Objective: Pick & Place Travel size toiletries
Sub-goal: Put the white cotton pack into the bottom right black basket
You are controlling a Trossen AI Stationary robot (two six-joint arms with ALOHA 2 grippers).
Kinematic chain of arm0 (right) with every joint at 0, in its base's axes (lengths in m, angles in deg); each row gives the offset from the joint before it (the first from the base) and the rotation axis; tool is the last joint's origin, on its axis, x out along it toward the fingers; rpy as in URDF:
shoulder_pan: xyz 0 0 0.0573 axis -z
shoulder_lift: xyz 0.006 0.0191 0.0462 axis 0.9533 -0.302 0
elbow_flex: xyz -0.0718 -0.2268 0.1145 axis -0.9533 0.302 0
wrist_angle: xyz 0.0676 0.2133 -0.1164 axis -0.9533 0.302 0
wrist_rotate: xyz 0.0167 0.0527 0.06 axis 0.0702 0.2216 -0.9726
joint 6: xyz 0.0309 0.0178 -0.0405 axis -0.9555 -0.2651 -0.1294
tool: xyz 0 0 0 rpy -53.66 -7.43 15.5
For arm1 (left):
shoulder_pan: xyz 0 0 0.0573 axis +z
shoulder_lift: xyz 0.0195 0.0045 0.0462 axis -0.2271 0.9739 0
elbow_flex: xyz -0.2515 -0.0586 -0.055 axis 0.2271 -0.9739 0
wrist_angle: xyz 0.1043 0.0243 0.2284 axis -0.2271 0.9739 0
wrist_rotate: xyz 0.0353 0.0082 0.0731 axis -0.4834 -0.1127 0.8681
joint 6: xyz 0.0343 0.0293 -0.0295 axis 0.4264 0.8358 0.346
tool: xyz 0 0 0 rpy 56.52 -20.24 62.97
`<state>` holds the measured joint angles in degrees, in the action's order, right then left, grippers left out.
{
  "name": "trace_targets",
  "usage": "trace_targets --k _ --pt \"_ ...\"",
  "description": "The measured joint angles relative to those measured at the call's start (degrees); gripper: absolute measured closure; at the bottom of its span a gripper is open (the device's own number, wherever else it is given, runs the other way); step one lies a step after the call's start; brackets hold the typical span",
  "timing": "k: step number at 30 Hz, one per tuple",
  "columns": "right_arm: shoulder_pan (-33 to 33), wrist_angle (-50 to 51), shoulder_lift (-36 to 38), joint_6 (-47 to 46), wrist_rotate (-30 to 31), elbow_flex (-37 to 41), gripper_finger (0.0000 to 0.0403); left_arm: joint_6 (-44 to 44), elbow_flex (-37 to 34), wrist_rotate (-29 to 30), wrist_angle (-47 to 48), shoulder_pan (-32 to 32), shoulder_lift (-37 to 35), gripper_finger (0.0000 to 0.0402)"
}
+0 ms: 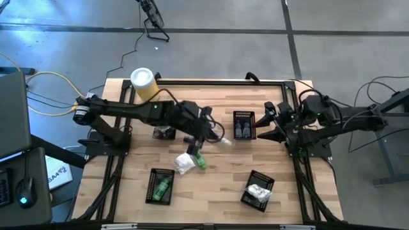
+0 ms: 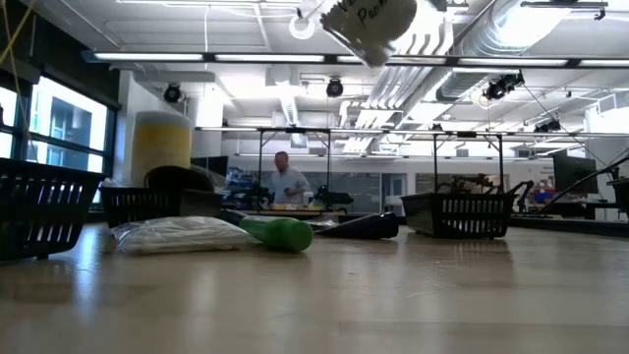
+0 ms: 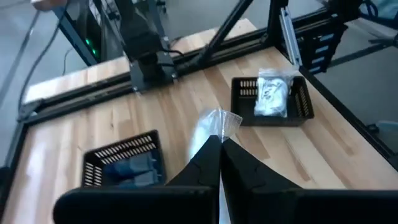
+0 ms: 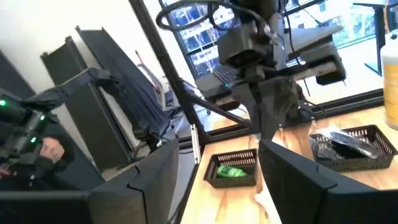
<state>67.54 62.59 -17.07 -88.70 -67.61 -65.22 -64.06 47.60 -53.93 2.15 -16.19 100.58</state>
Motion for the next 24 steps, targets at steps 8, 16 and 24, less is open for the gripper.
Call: trace_targets --k 8,16,24 --pt "0.0 -5.5 -5.3 -0.6 6.5 0.0 0.0188 1.5 0.0 -2.1 -2.5 0.8 -1.6 0.0401" --pt "-1.8 -18.5 -14.9 0.0 6.9 0.0 0.0188 1.5 0.0 -2.0 -2.3 0.8 -1.8 0.0401" --pt "-6.7 -19.1 -18.3 2.7 14.7 0.0 0.0188 1.9 0.0 -2.0 -2.4 0.8 -2.4 0.0401"
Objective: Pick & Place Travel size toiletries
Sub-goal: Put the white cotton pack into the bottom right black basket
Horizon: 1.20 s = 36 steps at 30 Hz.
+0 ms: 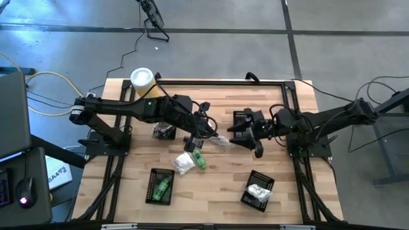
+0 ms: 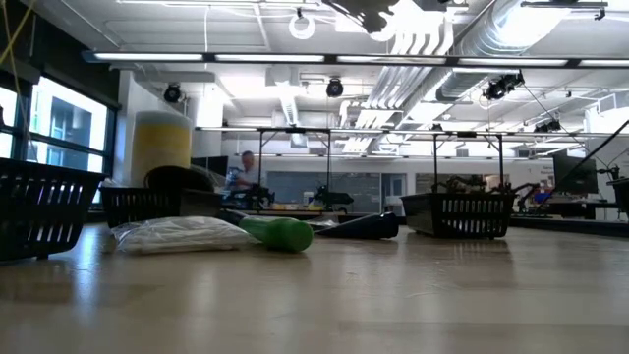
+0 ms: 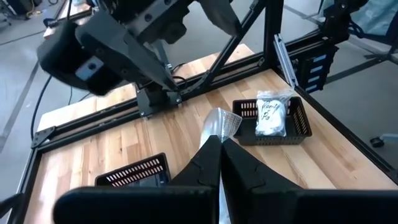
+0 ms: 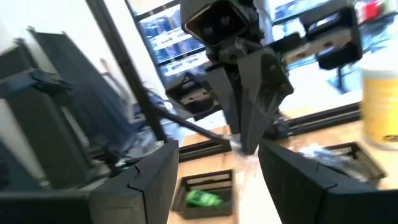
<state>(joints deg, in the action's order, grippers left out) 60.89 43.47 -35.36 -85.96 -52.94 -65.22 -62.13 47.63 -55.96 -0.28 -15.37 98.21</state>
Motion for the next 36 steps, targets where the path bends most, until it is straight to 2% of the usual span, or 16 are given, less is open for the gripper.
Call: trace_targets --k 3,11,22,28,36 --pt "-2.1 0.2 0.0 2.4 4.8 0.0 0.0188 0.0 0.0 0.0 -0.1 0.0 0.0 0.0401" --pt "-5.0 1.3 -1.5 7.1 12.9 0.0 0.0188 0.2 0.0 0.7 -0.3 0.0 0.0 0.0401" --pt "-5.0 1.0 -4.8 6.3 13.6 0.0 0.0188 0.0 0.0 2.2 0.0 0.0 0.1 0.0401" --pt "-5.0 1.0 -4.9 6.3 16.5 0.0 0.0188 0.0 0.0 2.4 0.0 0.0 0.1 0.0401" --pt "-4.6 0.1 -5.2 6.3 16.5 0.0 0.0188 0.0 0.0 2.4 -0.6 0.0 0.2 0.0401"
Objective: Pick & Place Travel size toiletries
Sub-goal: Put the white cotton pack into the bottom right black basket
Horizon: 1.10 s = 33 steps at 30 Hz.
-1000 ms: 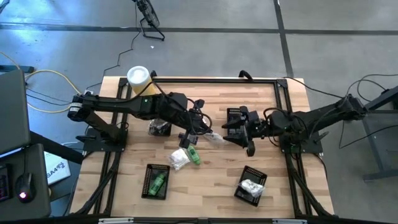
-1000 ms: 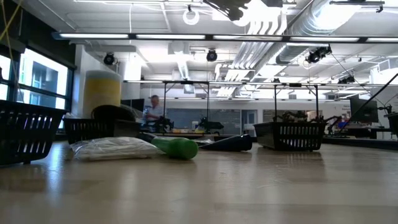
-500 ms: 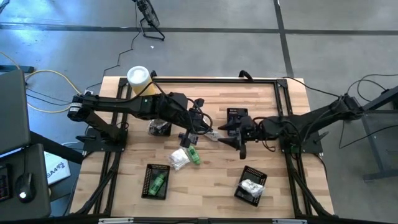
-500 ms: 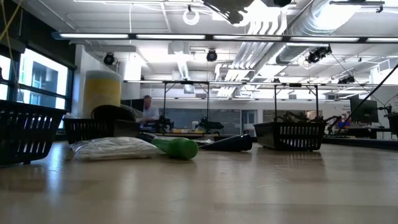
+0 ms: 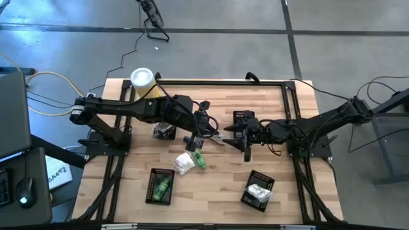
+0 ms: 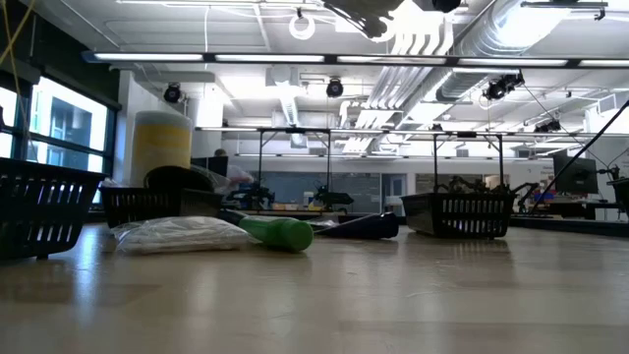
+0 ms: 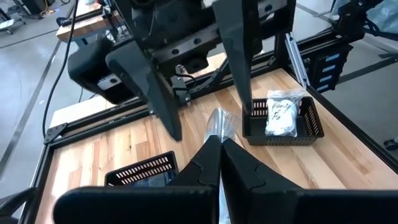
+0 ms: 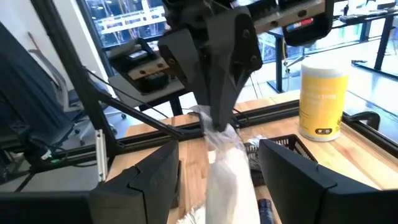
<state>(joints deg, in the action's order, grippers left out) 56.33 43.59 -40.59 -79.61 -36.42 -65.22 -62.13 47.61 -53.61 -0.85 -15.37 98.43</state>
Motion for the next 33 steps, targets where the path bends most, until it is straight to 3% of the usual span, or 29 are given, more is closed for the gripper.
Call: trace_targets --k 15,33 --pt "1.2 -1.6 -3.2 -0.4 -0.7 0.0 0.0195 -0.4 0.0 -0.1 0.2 0.0 1.9 0.0401" --pt "1.2 -0.7 -3.2 -0.4 -1.9 0.0 0.0392 -0.5 0.0 -0.2 0.8 0.0 1.9 0.0401"
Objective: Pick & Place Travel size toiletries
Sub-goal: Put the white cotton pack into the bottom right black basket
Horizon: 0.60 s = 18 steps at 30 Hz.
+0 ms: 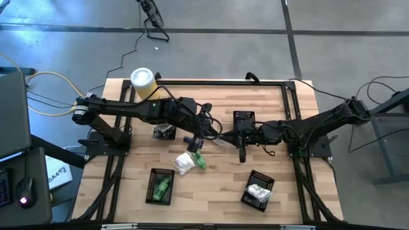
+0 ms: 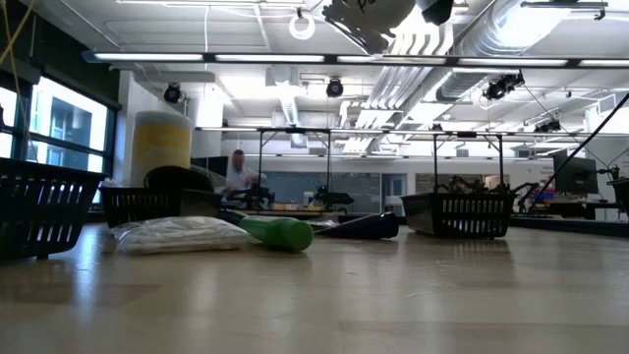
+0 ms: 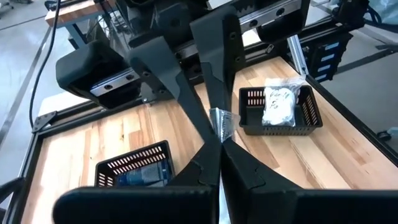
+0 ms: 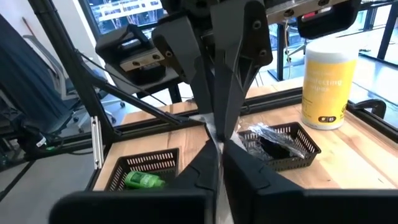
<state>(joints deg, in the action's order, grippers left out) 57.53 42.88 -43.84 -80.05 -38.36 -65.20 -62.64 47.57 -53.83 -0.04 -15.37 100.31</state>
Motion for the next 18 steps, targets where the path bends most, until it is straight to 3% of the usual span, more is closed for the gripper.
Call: trace_targets --k 18 --pt "0.0 -0.4 0.0 -0.2 0.0 0.0 0.0401 0.0 0.0 0.0 -0.3 0.0 -0.1 0.0389"
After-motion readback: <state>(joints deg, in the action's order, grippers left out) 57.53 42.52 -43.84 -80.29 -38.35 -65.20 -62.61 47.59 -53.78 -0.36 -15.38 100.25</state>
